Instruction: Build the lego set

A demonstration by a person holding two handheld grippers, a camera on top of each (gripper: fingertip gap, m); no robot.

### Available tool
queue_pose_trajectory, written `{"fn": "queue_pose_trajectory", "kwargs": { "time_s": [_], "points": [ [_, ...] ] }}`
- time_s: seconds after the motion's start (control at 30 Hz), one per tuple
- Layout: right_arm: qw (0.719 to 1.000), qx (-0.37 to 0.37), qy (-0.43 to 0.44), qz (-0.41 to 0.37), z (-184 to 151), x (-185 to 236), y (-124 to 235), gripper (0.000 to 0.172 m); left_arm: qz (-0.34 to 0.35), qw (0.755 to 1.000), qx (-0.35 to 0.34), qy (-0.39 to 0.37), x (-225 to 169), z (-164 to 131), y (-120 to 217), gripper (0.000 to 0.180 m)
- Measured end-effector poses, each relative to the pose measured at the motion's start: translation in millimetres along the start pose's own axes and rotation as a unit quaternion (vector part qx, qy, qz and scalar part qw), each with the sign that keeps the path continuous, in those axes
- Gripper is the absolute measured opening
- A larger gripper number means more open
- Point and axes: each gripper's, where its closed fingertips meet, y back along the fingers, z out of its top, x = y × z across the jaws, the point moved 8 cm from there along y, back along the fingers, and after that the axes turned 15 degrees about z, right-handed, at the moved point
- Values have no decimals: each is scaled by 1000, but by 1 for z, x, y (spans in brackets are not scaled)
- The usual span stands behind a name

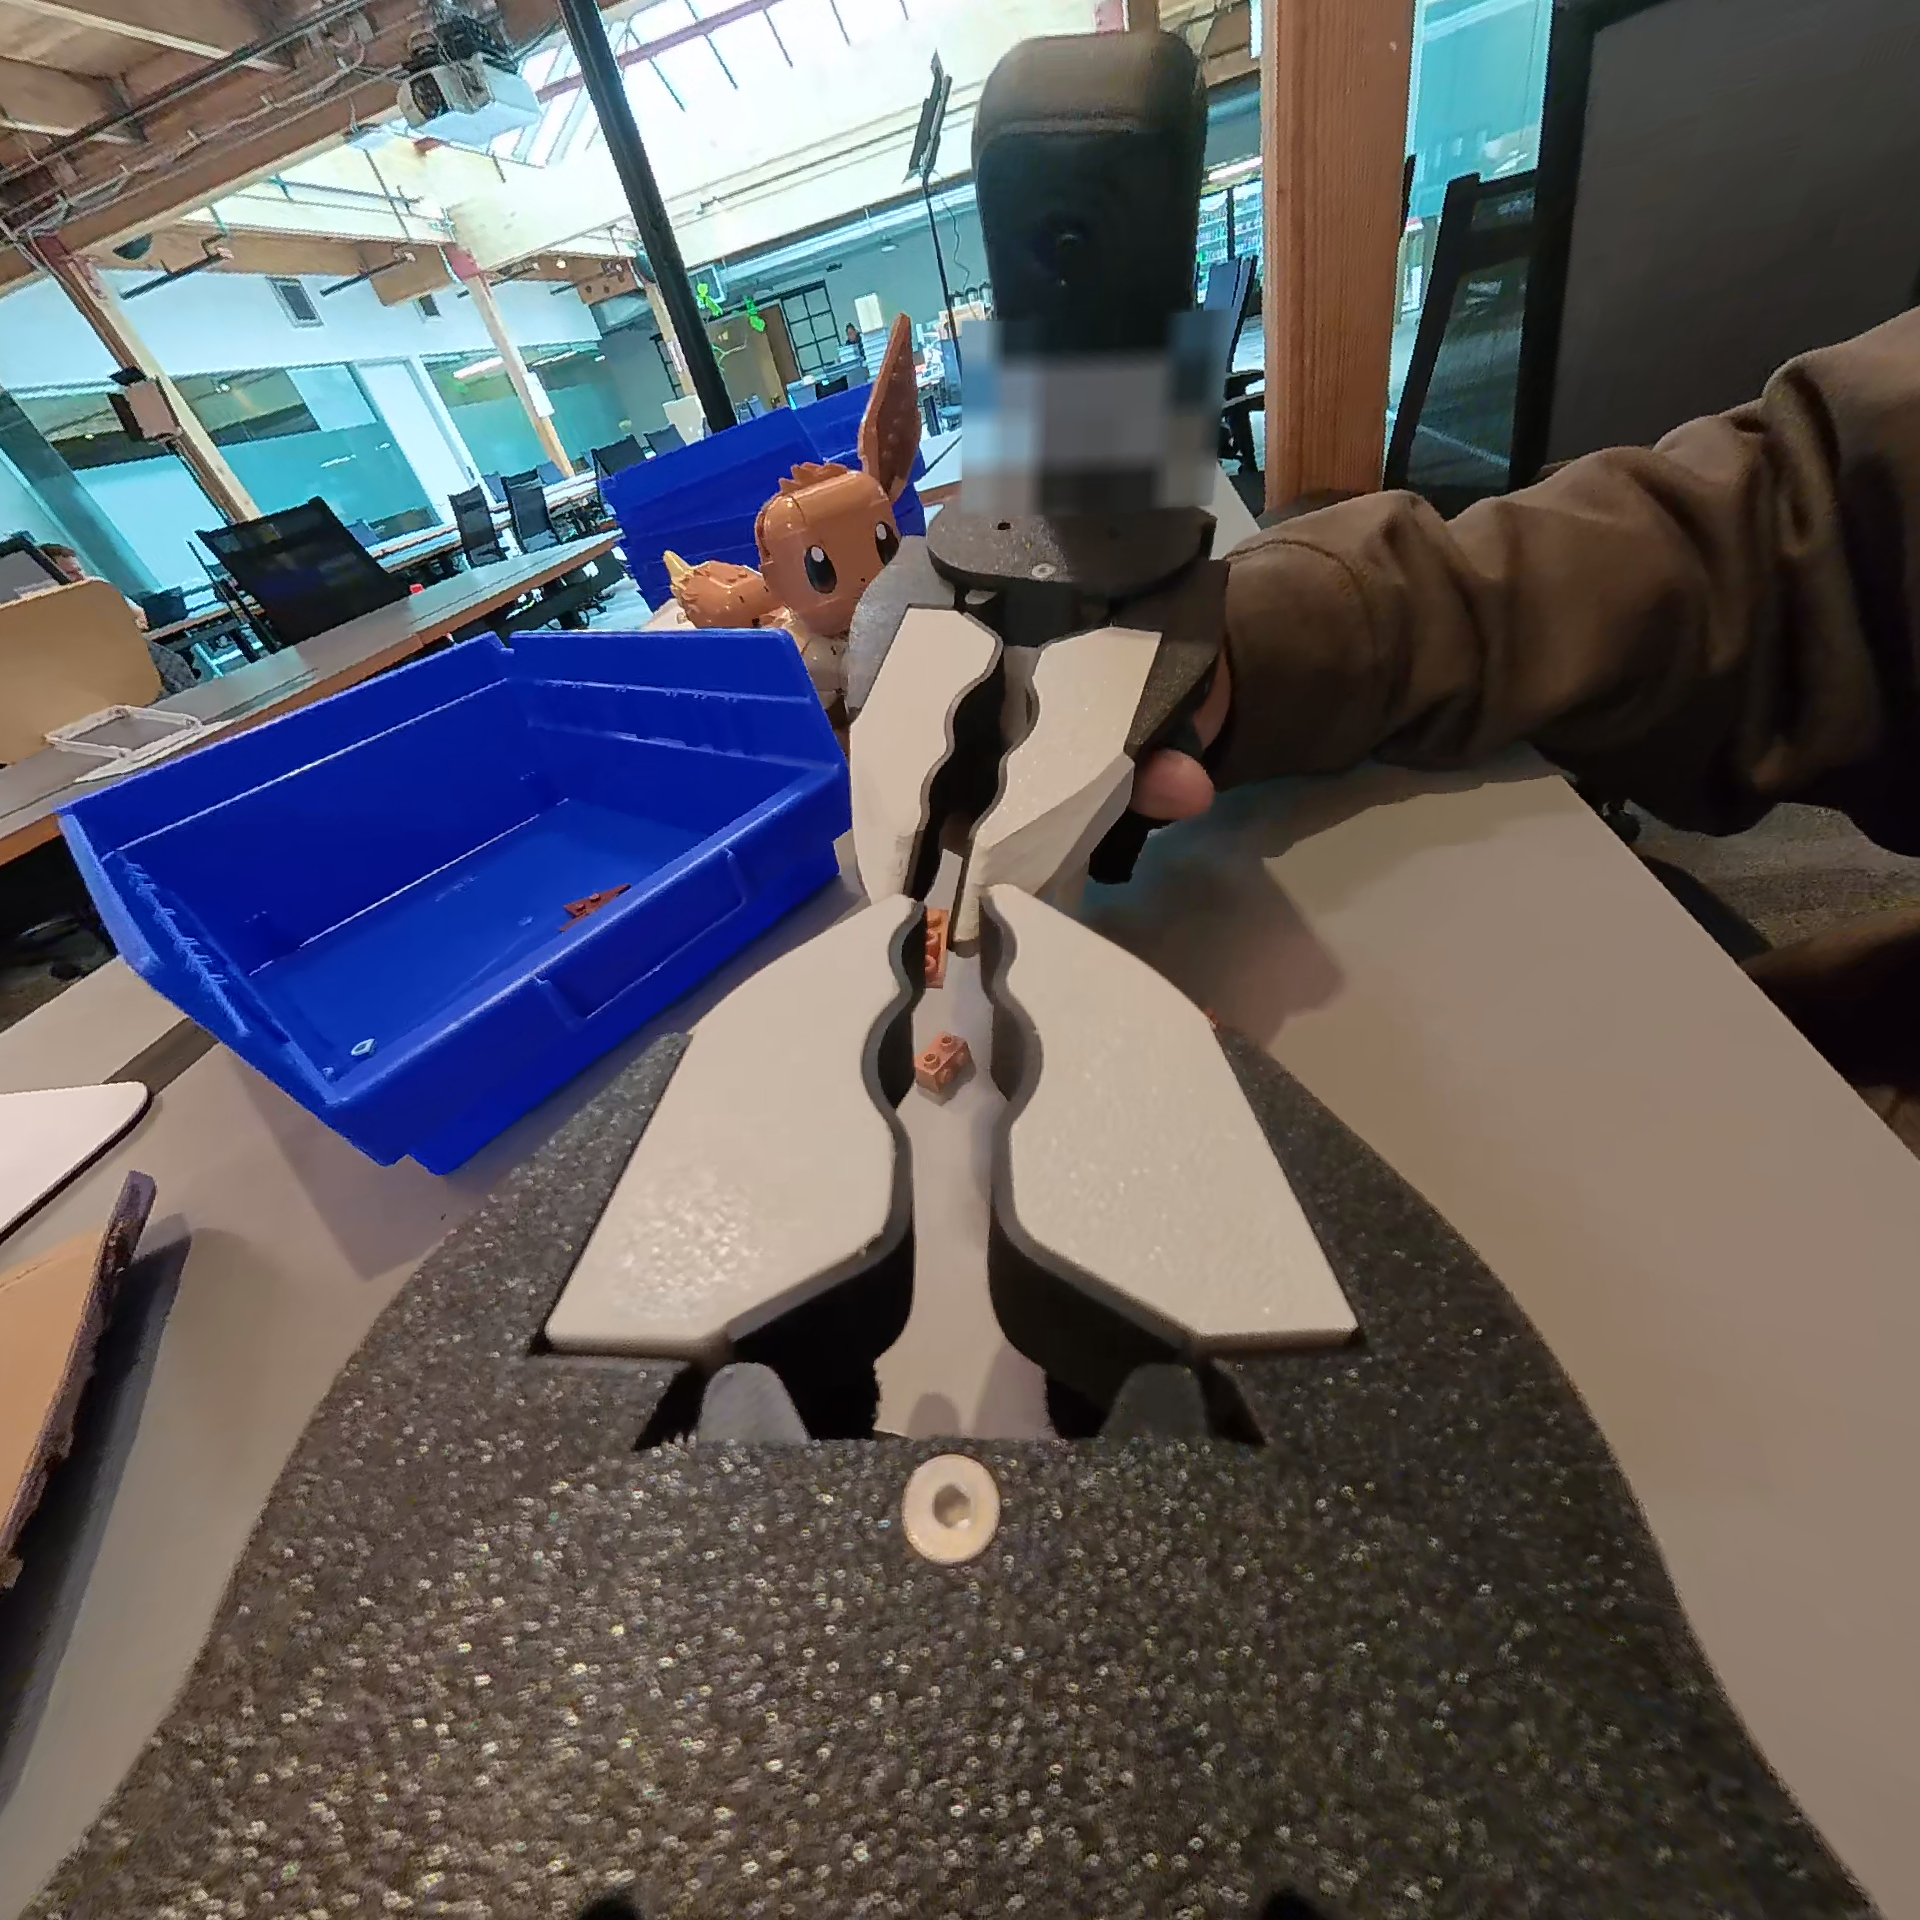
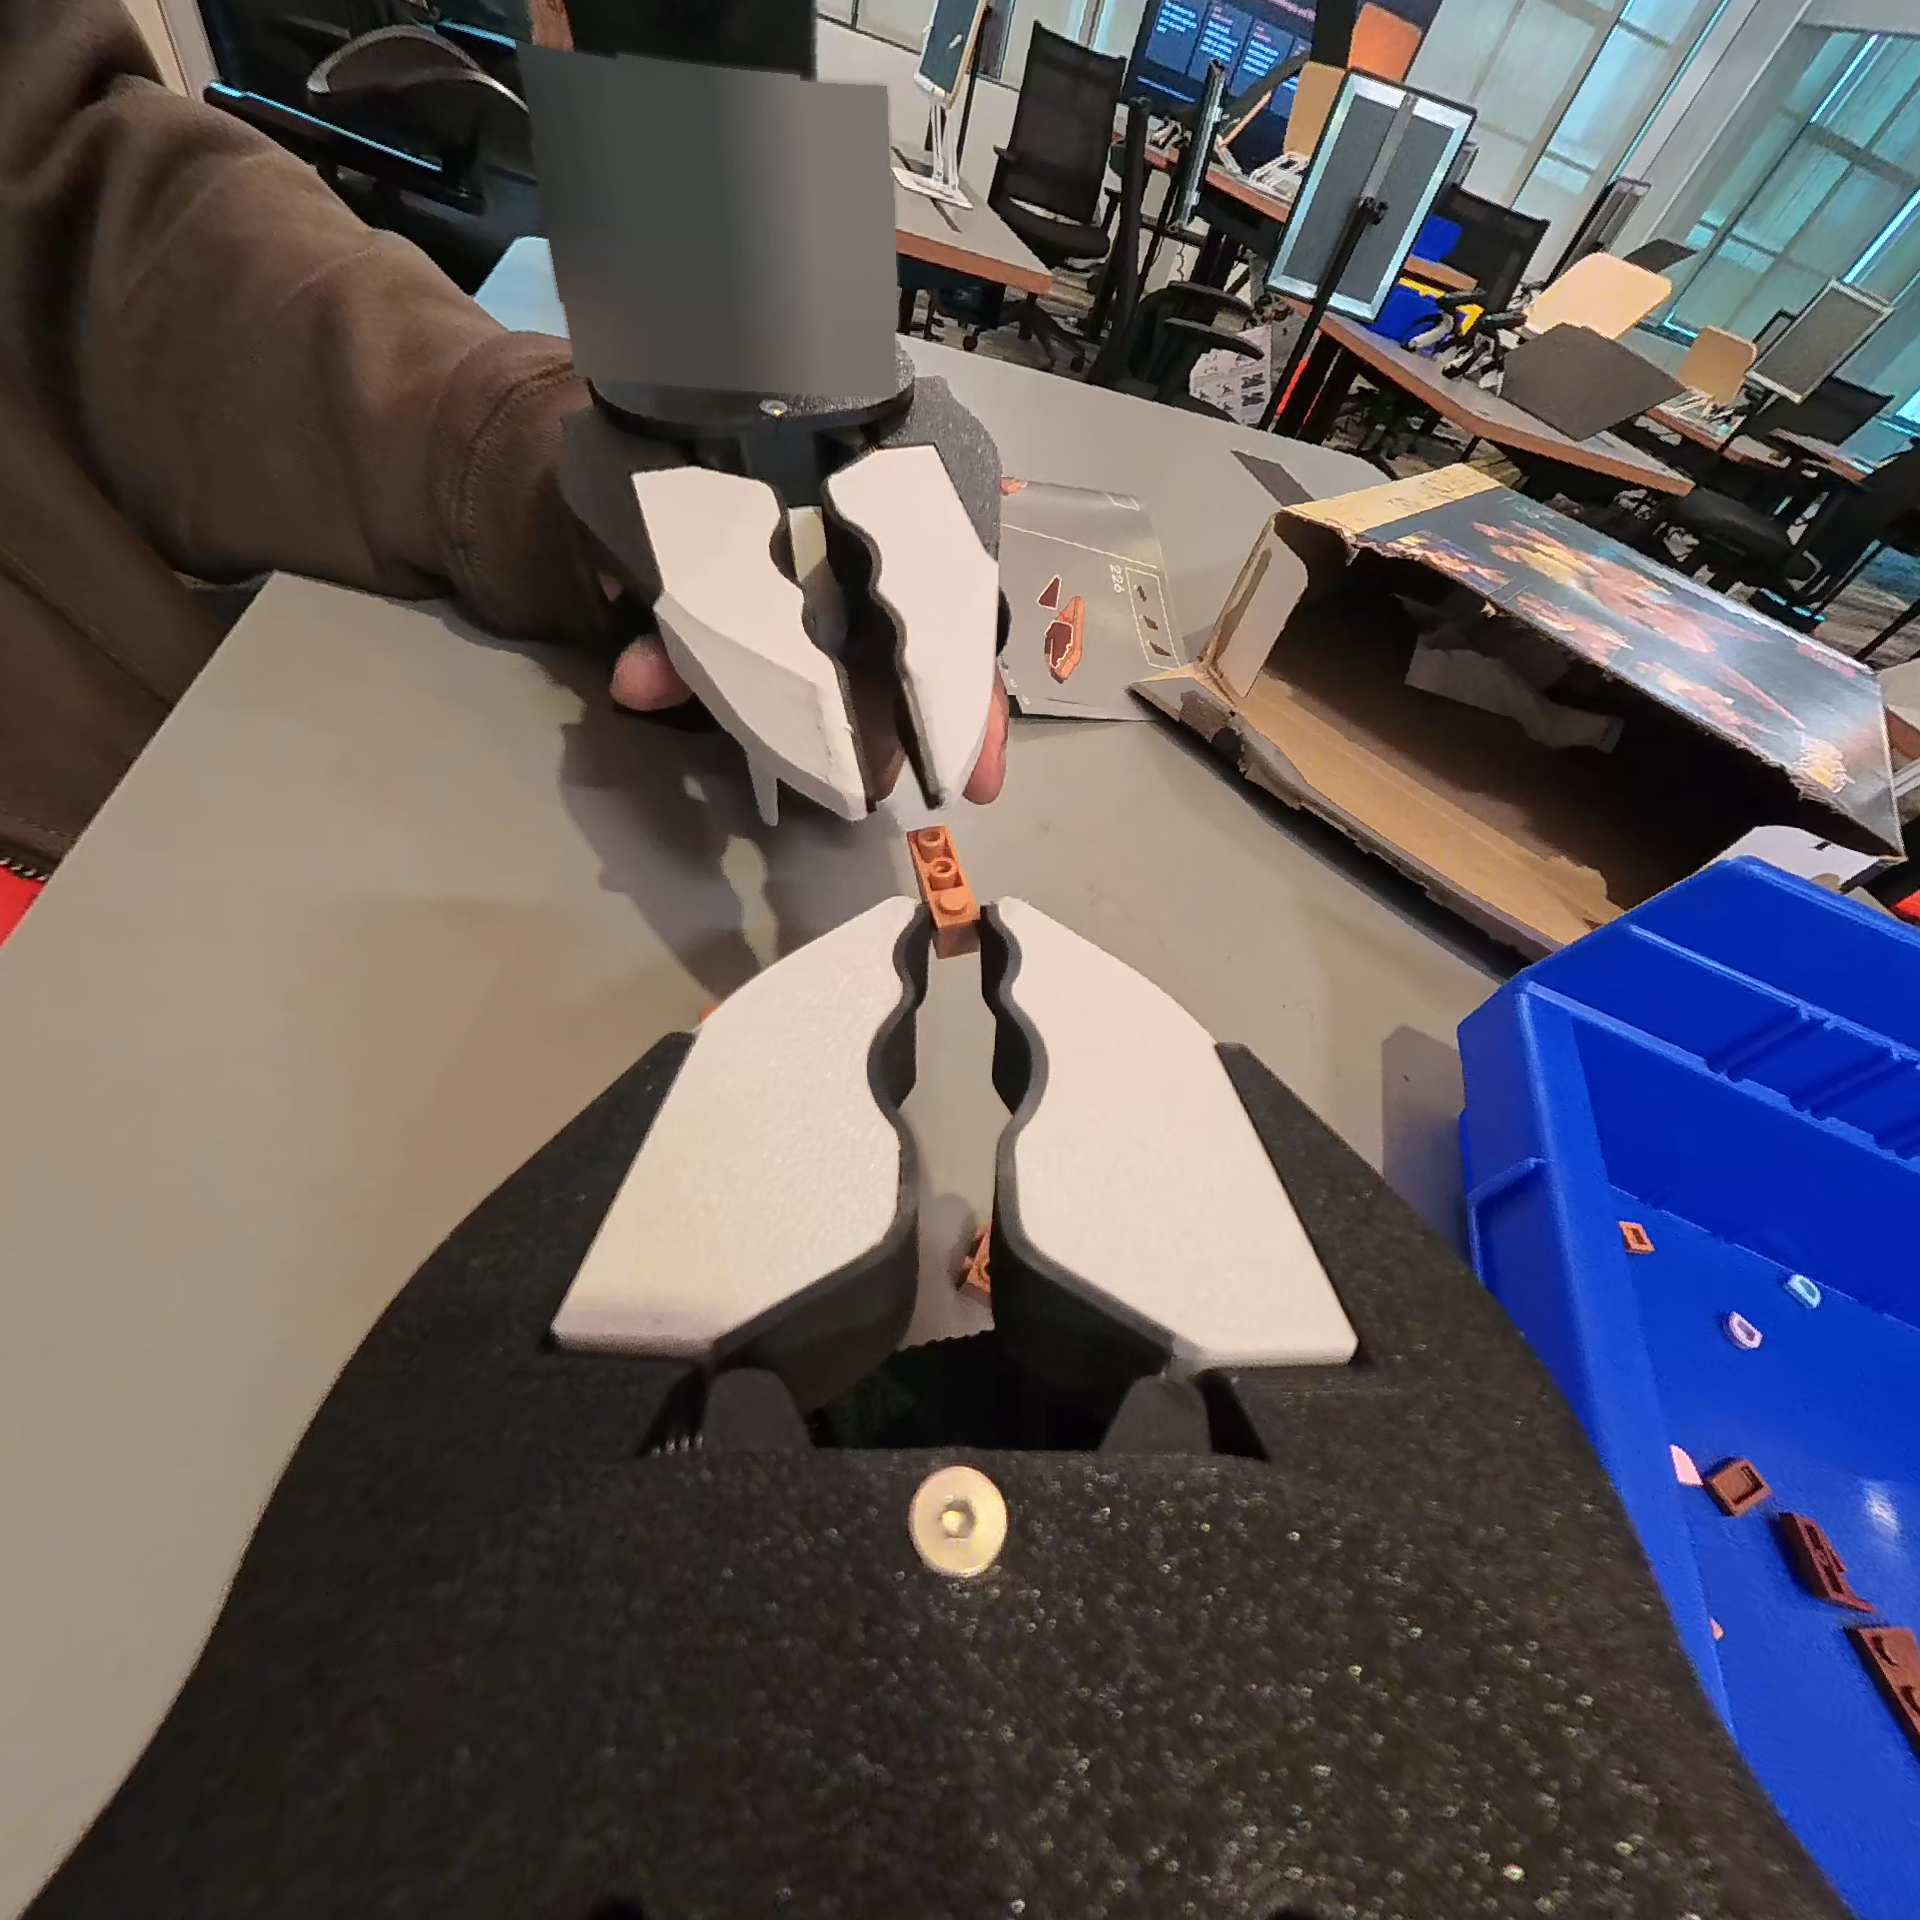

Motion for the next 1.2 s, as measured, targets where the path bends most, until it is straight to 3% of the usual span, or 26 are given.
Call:
{"fn": "queue_pose_trajectory", "kwargs": {
  "time_s": [0.67, 1.2],
  "points": [
    [996, -61, -12, -64, 5, -7, 0, 9, 43, 996, -38, 68, 17, 5, 5, 18],
    [997, -65, -10, -46, 7, -4, -1, 8, 46, 998, -11, 32, 14, 1, 2, 16]
  ]
}}
